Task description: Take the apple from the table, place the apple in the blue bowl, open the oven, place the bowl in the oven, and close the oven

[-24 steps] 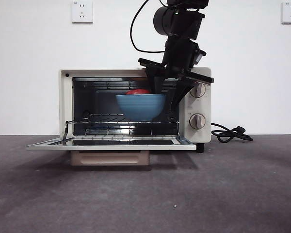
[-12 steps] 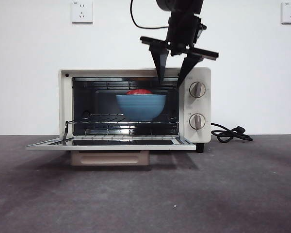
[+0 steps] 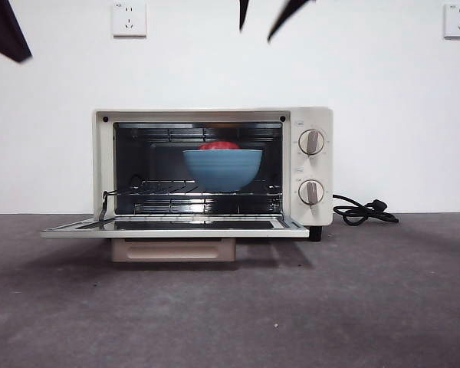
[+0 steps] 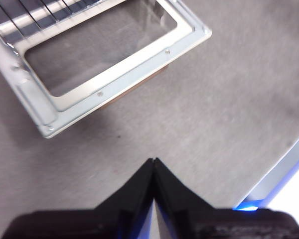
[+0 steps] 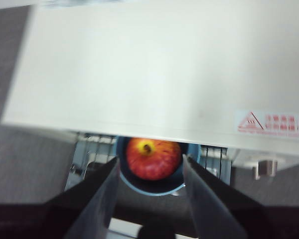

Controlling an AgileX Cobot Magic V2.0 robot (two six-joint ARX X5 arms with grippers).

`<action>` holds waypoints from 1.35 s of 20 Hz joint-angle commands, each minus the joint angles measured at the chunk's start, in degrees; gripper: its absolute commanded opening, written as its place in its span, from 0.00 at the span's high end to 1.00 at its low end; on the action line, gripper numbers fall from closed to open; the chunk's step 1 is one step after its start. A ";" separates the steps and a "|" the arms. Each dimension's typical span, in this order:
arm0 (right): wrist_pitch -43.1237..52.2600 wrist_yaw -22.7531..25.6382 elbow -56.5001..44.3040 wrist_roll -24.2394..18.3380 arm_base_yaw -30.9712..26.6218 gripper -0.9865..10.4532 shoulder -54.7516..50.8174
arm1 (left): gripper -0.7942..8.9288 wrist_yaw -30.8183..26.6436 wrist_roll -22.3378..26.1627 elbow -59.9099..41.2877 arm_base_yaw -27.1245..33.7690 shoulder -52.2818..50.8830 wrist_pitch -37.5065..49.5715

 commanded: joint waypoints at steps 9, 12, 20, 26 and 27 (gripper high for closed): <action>-1.44 4.98 -2.38 -17.44 0.96 0.92 -12.13 | 0.93 26.86 -1.03 -2.29 19.39 23.61 10.78; -1.44 6.23 -10.10 -18.49 0.96 0.92 -16.72 | 0.93 31.23 -1.42 -2.29 20.22 29.22 12.31; -1.42 9.88 -33.18 -21.62 -0.83 0.92 -34.25 | 0.93 28.39 1.09 -2.29 20.94 38.27 9.11; -1.42 10.67 -38.73 -21.70 -5.51 0.92 -48.11 | 0.93 22.01 -1.73 -2.29 22.14 38.99 10.99; -1.42 10.54 -39.47 -21.62 -5.60 0.92 -50.51 | 0.93 21.97 -2.03 -2.29 22.16 39.21 11.34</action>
